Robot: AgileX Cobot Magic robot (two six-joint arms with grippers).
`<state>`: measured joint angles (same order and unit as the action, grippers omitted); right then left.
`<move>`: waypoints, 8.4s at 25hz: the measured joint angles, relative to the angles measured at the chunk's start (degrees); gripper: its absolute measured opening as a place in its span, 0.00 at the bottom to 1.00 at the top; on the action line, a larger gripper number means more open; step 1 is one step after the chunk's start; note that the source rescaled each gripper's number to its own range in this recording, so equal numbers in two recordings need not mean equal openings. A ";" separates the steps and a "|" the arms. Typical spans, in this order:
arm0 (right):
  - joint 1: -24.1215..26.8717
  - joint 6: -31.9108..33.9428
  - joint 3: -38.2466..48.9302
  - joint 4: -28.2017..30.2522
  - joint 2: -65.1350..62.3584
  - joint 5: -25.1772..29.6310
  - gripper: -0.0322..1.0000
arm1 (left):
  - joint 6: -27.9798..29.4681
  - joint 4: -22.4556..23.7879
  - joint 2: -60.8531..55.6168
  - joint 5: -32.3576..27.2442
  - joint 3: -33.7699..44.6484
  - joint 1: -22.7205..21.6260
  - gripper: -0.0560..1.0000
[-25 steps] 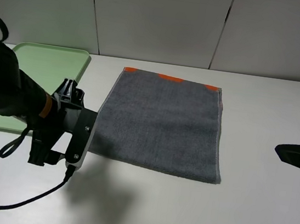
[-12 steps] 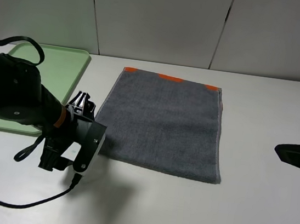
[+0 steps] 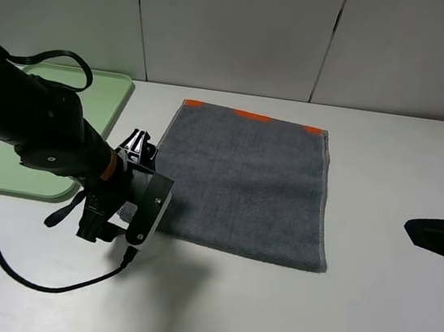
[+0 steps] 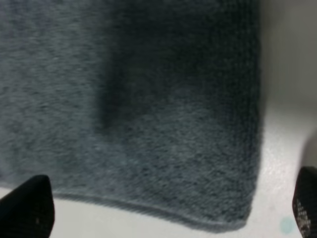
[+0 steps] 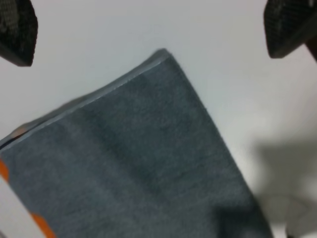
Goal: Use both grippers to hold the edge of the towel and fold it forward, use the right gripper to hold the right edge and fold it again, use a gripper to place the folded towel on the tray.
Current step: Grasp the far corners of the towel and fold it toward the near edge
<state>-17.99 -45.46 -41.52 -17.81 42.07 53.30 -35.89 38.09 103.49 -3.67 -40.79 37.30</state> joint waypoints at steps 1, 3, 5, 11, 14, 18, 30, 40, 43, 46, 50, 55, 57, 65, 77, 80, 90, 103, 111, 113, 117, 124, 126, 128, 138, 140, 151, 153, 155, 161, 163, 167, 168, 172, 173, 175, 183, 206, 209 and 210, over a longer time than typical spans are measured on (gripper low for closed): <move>0.00 0.01 0.00 0.00 0.00 0.33 1.00 | -0.27 0.00 0.59 0.02 -0.21 0.00 0.97; 0.00 0.07 0.16 -0.04 0.00 0.59 1.00 | -0.52 0.00 1.41 0.06 -0.66 0.00 0.97; 0.00 0.07 0.49 -0.04 0.00 0.79 1.00 | -0.59 0.05 1.87 0.16 -1.17 0.00 0.97; 0.00 -2.81 3.86 0.73 0.00 0.93 1.00 | -0.84 0.18 2.31 0.56 -1.69 0.00 0.97; 0.00 -4.24 5.50 1.12 0.00 -1.32 1.00 | -1.14 0.25 2.37 0.69 -1.80 0.00 0.97; 0.00 -5.37 7.40 1.23 0.20 -6.49 1.00 | -1.39 0.25 2.37 0.80 -1.87 0.00 0.97; 0.00 -11.97 8.14 1.23 16.85 -16.88 1.00 | -1.65 0.25 2.37 0.90 -1.87 0.00 0.96; 0.00 -17.84 8.14 -2.31 36.95 -27.32 1.00 | -1.65 0.25 2.37 0.90 -1.87 0.00 0.95; 0.00 -18.37 8.14 -2.72 42.68 -29.99 1.00 | -1.65 0.25 2.37 0.90 -1.87 0.00 0.95; 0.00 -19.13 8.14 -2.85 46.77 -32.89 1.00 | -1.65 0.25 2.37 0.90 -1.87 0.00 0.95; 0.00 -19.52 8.10 -3.05 50.29 -36.29 1.00 | -1.65 0.25 2.37 0.90 -1.87 0.00 0.95; 0.00 -19.63 8.26 -3.57 51.76 -39.84 1.00 | -1.67 0.25 2.37 0.90 -1.87 0.00 0.95; 0.00 -19.63 8.26 -4.39 52.22 -40.51 1.00 | -1.67 0.25 2.37 0.90 -1.87 0.00 0.95; -6.80 -23.14 8.26 -5.98 54.90 -43.54 1.00 | -1.74 0.25 2.37 0.90 -1.87 0.00 0.95; -13.16 -20.91 8.26 -6.11 59.64 -50.79 1.00 | -1.79 0.25 2.40 0.56 -1.87 0.00 0.94; -13.16 -20.67 8.26 -6.11 60.05 -51.35 1.00 | -1.79 0.25 2.40 0.37 -1.87 0.00 0.94; -13.16 -19.07 14.53 -5.32 59.22 -60.67 1.00 | 1.28 0.25 2.47 -2.38 -1.87 0.00 0.77; -13.16 -18.96 17.86 -3.43 58.95 -69.14 0.90 | 2.14 0.25 2.47 -3.50 -1.87 0.00 0.37; -13.16 -19.72 18.02 -2.85 59.41 -66.80 0.51 | 2.21 0.25 2.47 -3.50 -1.87 0.00 0.06; -13.16 -20.16 18.08 -2.81 59.54 -66.18 0.37 | 2.21 0.25 2.47 -3.50 -1.87 0.00 0.06; -13.16 -20.73 18.36 -2.64 59.54 -65.59 0.15 | 2.21 0.25 2.47 -3.50 -1.87 0.00 0.06; -13.16 -20.91 18.36 -2.64 59.54 -65.57 0.03 | 2.21 0.25 2.47 -3.45 -1.87 0.00 0.06; -13.16 -20.91 18.36 -2.64 59.54 -65.57 0.03 | 2.21 0.25 2.47 -3.45 -1.87 0.00 0.06; -13.16 -20.91 18.36 -2.64 59.35 -65.51 0.03 | 2.21 0.25 2.47 -3.50 -1.87 0.00 0.06; -13.30 -21.14 18.49 -1.64 56.41 -59.55 0.03 | 2.21 0.20 -1.66 -6.86 -1.87 0.11 0.06; -13.30 -21.14 18.18 -1.56 55.45 -57.06 0.03 | 2.21 0.20 -2.66 -7.71 -1.87 0.29 0.06; -13.30 -20.93 16.25 -1.52 46.99 -49.95 0.03 | 3.28 0.01 -10.60 -13.59 -1.82 0.29 0.06; -13.30 -20.57 16.25 -1.52 45.37 -49.64 0.03 | 3.34 -0.15 -11.94 -15.15 -1.82 0.29 0.06; -13.30 -19.59 15.66 -1.52 44.09 -48.25 0.03 | 3.34 -0.46 -13.38 -16.65 -1.82 0.29 0.06; -13.30 -14.98 12.26 -1.41 41.06 -39.76 0.03 | 3.34 -3.20 -17.83 -19.90 -1.82 0.29 0.06; -13.30 -12.87 11.34 -0.54 40.43 -36.83 0.03 | 3.34 -4.67 -19.35 -20.70 -1.82 0.29 0.06; -13.30 -6.03 9.55 3.68 37.80 -32.80 0.03 | 3.41 -7.28 -21.91 -22.29 -1.82 0.29 0.06; -13.30 -3.80 8.88 5.16 36.86 -31.72 0.03 | 3.41 -7.74 -22.50 -22.69 -1.82 0.41 0.06; -13.32 4.34 5.00 11.07 33.70 -25.18 0.03 | 3.41 -9.95 -24.19 -24.31 -1.82 0.48 0.05; -13.32 5.91 3.72 12.45 33.17 -23.15 0.03 | 3.41 -10.66 -24.47 -24.56 -1.82 0.48 0.05; -13.32 7.91 1.32 14.43 32.76 -19.64 0.03 | 3.41 -12.16 -24.63 -24.92 -1.88 0.52 0.05; -13.32 9.14 -4.62 18.25 32.75 -15.13 0.03 | 3.41 -15.31 -24.63 -26.56 -1.94 0.54 0.05; -5.92 9.13 -20.04 22.48 50.45 -19.33 0.03 | 9.60 -9.73 -5.05 -33.20 -23.34 -4.58 0.05; -5.84 9.13 -22.13 22.68 53.71 -21.63 0.03 | 9.70 -9.66 -2.07 -31.98 -25.11 -6.43 0.05; -5.84 9.13 -22.13 22.68 53.71 -21.63 0.03 | 9.70 -9.59 -1.37 -31.39 -25.59 -6.86 0.05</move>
<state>-23.84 -36.33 -63.65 4.86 95.77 31.66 -26.19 28.49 102.12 -35.06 -66.38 30.45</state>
